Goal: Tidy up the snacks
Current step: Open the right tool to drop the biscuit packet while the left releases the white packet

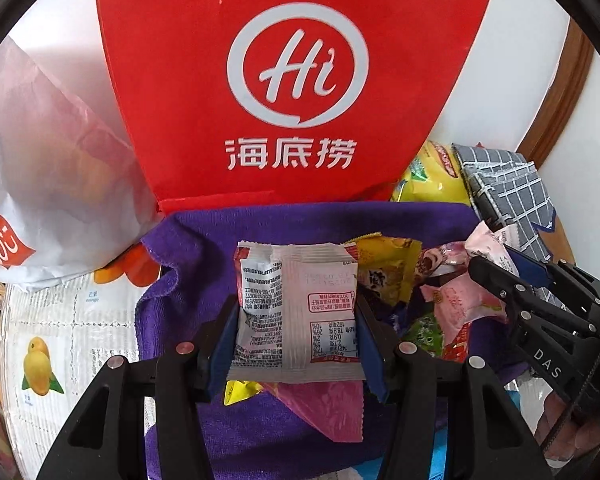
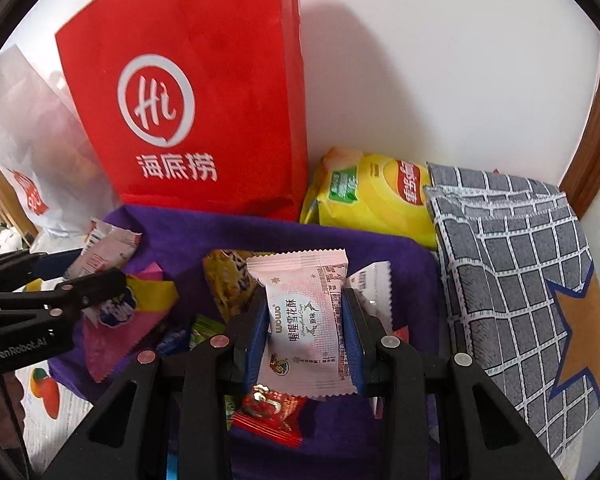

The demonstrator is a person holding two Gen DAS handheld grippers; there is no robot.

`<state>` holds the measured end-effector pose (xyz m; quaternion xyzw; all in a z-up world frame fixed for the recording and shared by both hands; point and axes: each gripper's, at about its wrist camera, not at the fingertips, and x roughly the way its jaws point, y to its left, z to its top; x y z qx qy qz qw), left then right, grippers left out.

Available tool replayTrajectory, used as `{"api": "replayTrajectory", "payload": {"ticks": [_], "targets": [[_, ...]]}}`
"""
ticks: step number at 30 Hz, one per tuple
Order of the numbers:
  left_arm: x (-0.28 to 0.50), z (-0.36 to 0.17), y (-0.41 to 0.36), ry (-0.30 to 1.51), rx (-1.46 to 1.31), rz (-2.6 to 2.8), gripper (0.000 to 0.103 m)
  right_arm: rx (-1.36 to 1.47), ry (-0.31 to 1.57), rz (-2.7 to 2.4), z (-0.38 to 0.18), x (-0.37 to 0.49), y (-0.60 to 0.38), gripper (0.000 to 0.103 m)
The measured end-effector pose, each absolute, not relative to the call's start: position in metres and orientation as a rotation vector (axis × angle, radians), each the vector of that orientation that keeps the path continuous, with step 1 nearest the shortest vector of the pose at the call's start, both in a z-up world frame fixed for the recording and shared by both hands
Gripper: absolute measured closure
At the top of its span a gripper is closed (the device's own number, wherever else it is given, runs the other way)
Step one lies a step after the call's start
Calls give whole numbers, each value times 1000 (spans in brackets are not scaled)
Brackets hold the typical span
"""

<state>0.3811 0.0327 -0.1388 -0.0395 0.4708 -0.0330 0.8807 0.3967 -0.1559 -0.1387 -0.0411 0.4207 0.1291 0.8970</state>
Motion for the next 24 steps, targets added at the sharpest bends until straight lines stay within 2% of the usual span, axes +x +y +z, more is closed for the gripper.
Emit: {"api": "replayTrajectory", "payload": {"ticks": [15,24], "targets": [[387,-146,32,1016,-109,-92,51,-90,893,258,-140,397,-155,67],[384,-140,31,1022,-105,-110,50,-56,857,247,-121,387,-156,61]]}}
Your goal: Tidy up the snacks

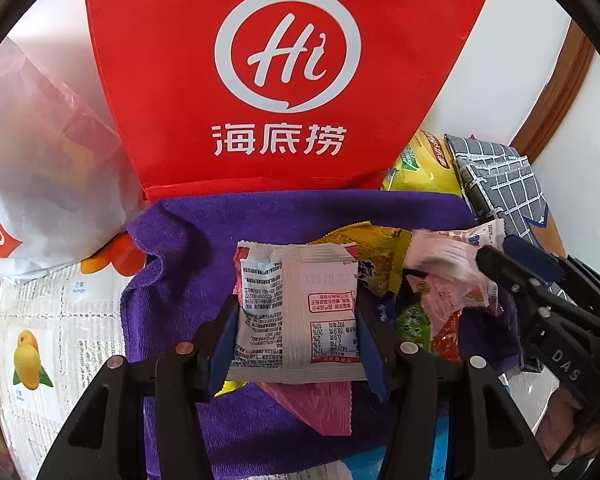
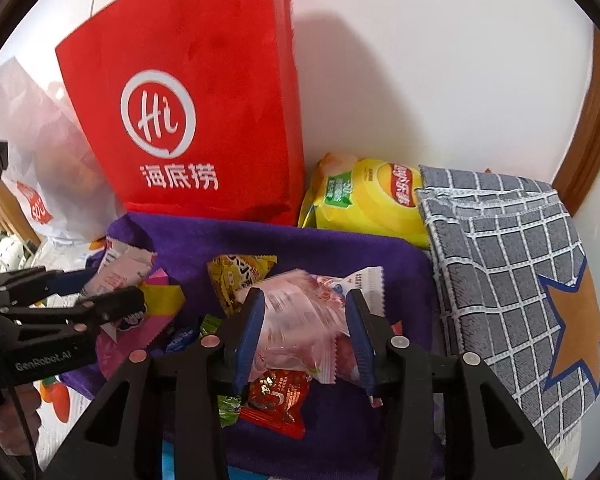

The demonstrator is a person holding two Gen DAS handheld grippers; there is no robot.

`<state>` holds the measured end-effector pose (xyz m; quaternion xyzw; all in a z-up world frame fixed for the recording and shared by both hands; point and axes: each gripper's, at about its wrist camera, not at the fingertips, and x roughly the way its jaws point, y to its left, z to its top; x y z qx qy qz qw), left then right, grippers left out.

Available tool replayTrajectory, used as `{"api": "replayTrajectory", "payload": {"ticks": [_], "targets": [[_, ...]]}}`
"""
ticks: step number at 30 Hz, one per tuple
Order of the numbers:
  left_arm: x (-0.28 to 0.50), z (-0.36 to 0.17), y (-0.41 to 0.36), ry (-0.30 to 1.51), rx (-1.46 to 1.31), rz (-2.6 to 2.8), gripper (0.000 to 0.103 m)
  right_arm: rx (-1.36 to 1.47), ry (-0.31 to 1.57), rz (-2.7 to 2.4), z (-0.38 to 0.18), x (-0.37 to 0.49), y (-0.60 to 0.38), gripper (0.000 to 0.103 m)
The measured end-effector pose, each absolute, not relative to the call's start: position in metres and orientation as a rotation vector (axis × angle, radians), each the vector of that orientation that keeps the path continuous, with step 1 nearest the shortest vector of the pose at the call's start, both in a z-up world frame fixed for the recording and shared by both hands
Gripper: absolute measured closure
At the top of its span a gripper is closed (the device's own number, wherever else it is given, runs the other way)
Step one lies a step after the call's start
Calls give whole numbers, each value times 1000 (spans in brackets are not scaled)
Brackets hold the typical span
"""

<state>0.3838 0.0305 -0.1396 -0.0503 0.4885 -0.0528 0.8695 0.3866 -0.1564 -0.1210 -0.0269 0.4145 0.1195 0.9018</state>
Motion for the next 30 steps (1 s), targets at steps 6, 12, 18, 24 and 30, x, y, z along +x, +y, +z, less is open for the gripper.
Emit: {"api": "replayTrajectory", "payload": {"ticks": [6,12,18,24,30], "targets": [[377,-125,27,999,-106,-130,37,-2,839,225,-101,373,-166,57],[362,-103,24,966,-91,-141,34,4,834,201,-84,351,-170,45],[337,-75,17,913,-55,-149,34,10,838,182,-65,318,-176,44],[294,-56,11,873,-63,-164,34,-2,824,131,-47,273,-189,44],[239,-44,3,856,-56,-163,34,59,809,86,-36,230,-212,43]]}}
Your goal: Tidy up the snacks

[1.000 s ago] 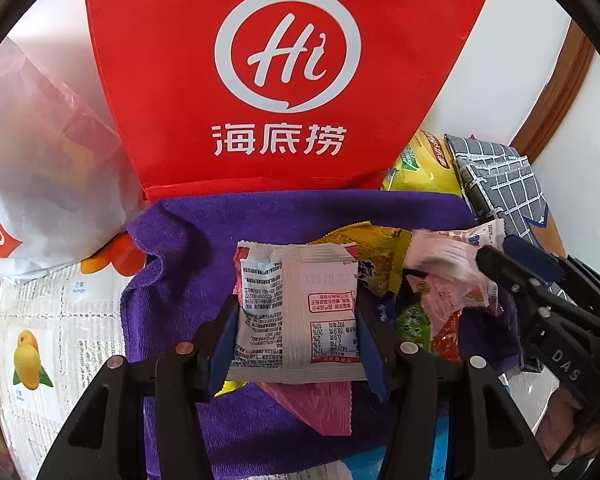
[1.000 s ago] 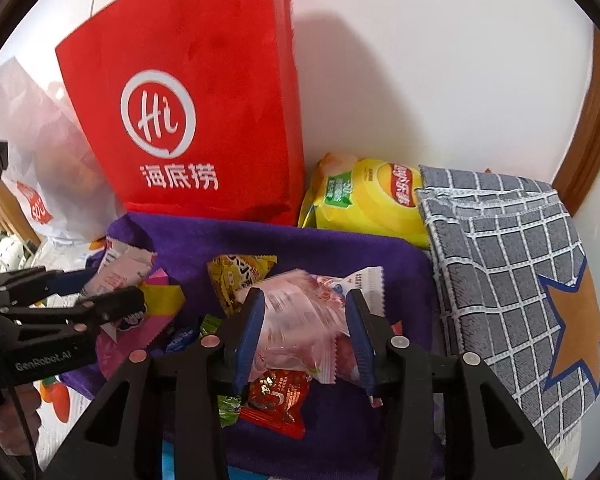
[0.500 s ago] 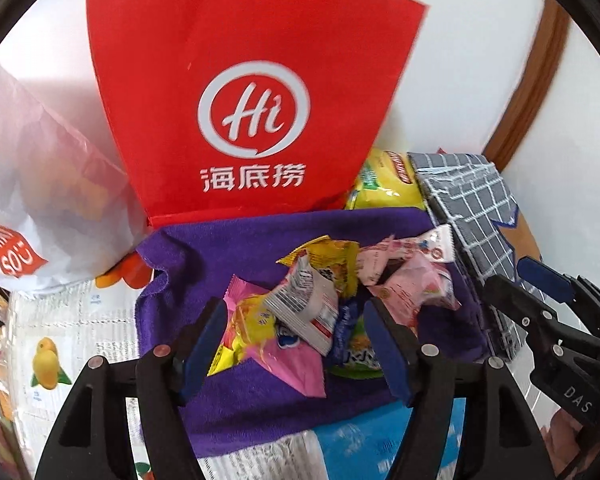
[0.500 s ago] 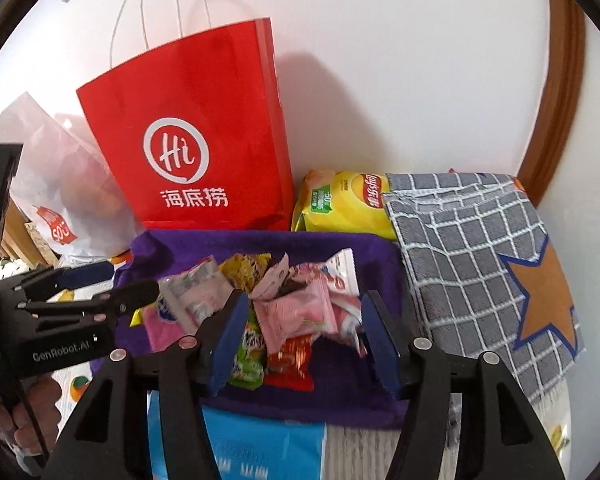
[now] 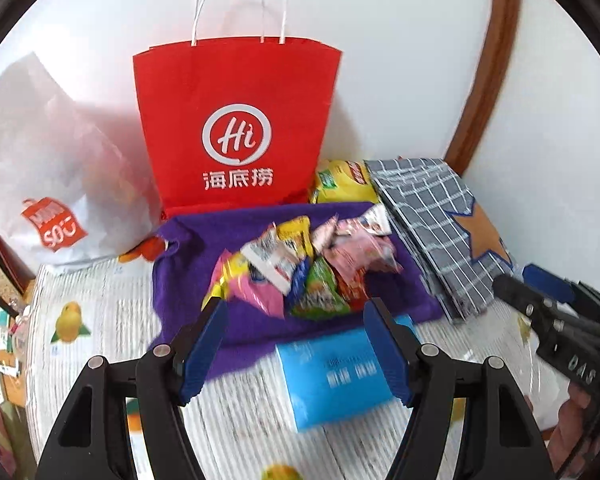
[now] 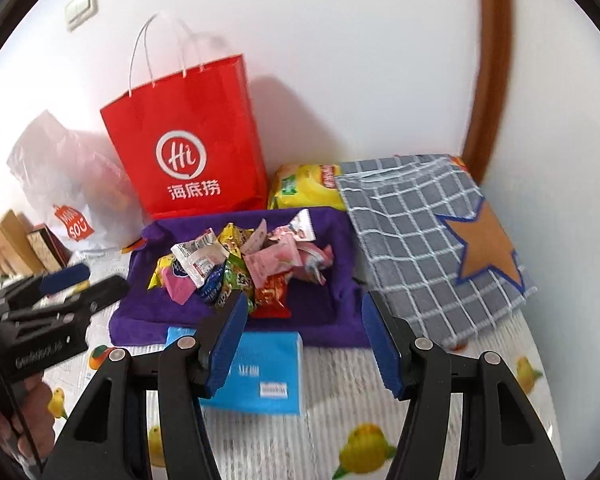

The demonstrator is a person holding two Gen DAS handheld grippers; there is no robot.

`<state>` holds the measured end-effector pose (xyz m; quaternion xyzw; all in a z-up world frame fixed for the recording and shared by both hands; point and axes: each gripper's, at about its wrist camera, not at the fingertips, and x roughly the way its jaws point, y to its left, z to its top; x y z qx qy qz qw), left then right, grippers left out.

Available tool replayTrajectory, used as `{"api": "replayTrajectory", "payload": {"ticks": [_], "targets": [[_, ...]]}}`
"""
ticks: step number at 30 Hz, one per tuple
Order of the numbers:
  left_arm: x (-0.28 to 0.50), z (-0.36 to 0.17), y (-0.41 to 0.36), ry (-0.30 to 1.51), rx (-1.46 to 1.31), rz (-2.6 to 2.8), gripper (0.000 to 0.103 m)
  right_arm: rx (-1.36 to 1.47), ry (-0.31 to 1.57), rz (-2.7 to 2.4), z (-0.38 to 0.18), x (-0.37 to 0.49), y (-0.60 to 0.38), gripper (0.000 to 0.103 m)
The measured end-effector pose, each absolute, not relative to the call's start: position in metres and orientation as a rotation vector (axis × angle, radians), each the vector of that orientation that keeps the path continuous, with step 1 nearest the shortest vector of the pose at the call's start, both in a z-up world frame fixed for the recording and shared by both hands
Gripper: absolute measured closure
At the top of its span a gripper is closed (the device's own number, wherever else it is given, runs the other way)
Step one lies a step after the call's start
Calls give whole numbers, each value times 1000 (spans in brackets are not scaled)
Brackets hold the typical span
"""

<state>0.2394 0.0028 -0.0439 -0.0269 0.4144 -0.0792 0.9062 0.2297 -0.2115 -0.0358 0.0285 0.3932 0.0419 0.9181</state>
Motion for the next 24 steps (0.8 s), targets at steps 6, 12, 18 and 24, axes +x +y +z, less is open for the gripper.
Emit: {"api": "replayTrajectory", "payload": {"ticks": [6,12,18,24], "targets": [[183,-34,-5,826,-39,-119,32,29,754,63,-26,175,-222,33],[127,-21,-11,769,-64,-86,27,26,728,92,-23,126,-227,33],[82,-15,-21,745,-73,-58,26,23,676,117,-21,80,-233,17],[40,-6,-40,699,-46,-34,17,17,635,84,-17,39,-244,3]]}}
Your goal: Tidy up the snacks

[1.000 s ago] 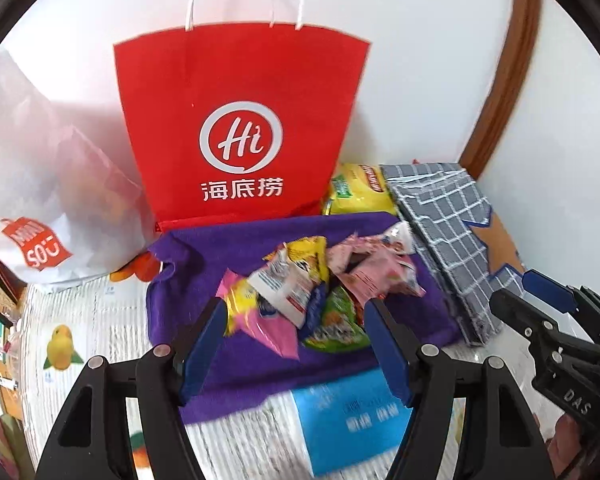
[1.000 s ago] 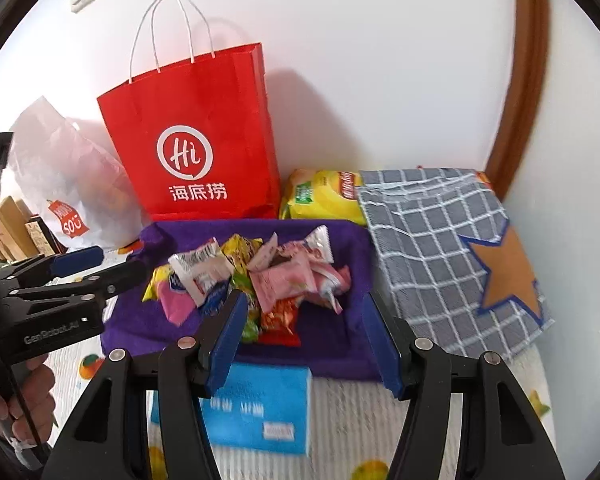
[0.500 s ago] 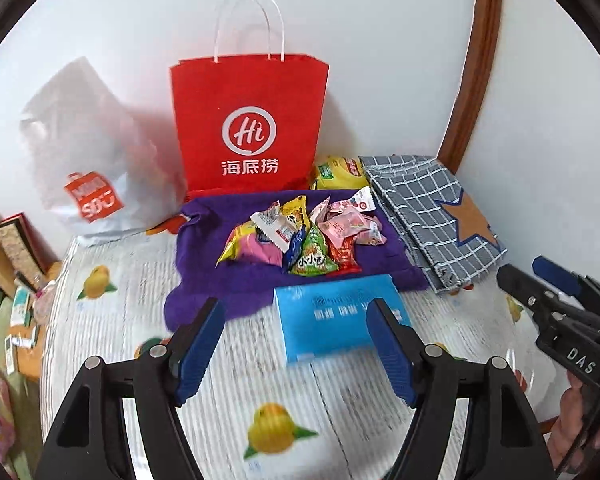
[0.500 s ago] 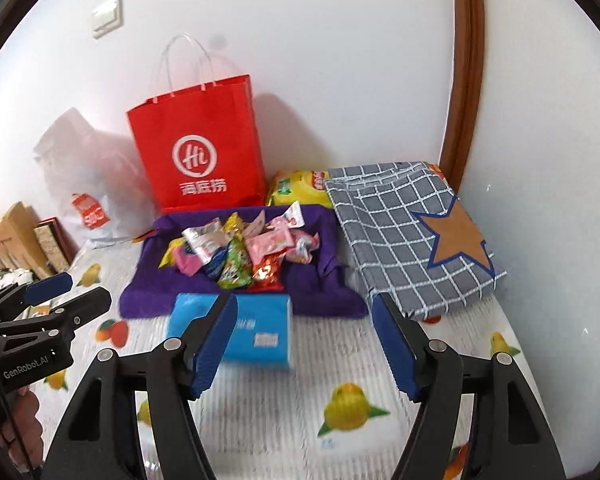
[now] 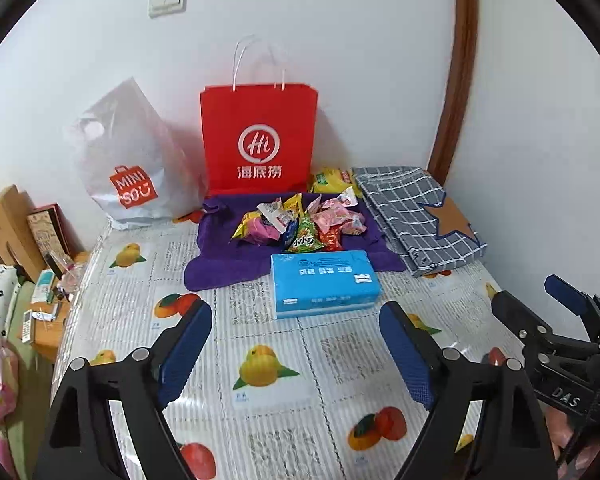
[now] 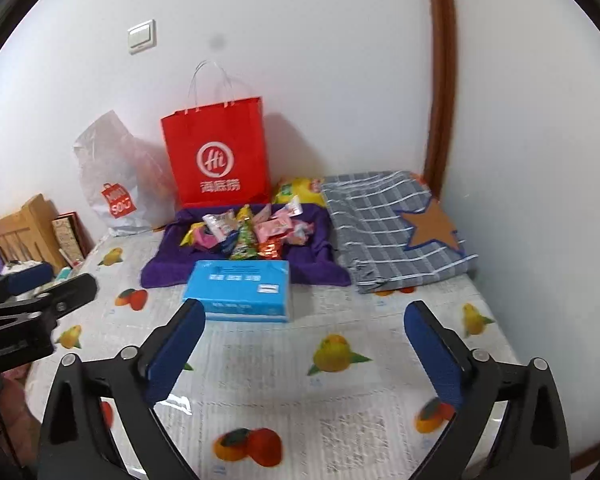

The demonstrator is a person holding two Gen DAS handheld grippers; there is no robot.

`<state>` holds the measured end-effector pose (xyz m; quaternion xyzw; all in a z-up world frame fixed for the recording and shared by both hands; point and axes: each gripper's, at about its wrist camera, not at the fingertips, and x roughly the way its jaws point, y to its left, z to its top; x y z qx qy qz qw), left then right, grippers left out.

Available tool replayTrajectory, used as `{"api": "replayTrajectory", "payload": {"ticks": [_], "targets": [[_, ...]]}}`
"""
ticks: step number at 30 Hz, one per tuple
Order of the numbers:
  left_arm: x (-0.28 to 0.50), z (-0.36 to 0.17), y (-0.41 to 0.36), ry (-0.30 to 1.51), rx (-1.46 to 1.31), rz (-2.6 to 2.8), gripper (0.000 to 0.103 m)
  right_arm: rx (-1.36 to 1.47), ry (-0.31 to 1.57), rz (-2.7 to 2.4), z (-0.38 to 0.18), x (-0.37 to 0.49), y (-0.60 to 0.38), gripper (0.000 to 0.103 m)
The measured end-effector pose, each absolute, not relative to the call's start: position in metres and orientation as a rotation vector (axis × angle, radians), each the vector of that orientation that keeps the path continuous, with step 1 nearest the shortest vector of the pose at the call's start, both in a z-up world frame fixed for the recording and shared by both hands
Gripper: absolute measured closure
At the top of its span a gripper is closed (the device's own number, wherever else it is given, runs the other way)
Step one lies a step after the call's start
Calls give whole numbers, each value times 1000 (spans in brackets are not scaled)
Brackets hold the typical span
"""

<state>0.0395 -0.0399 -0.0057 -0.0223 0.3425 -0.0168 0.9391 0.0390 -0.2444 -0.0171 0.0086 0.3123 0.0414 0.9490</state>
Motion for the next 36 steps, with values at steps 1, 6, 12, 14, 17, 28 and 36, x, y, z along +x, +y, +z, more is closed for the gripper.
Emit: {"api": "replayTrajectory", "payload": {"ticks": [1,6,12,14,17,28,36], "targets": [[32,-3,-43,688,-35,-26,15,23,642,90,-18,36,-247,1],[11,7,-48,663,-42,-18,15,35,668,94,-15,18,-254,0],[4,12,-49,654,-46,-6,15,5,650,96,-10,4,-254,0],[4,12,-49,654,-47,-2,15,7,642,97,-9,1,-255,0],[3,13,-49,653,-46,-5,15,11,637,94,-7,-1,-256,0],[0,12,-50,650,-44,1,15,8,625,92,-4,-4,-255,0],[0,13,-51,650,-43,1,15,22,627,83,-4,-5,-258,0]]}}
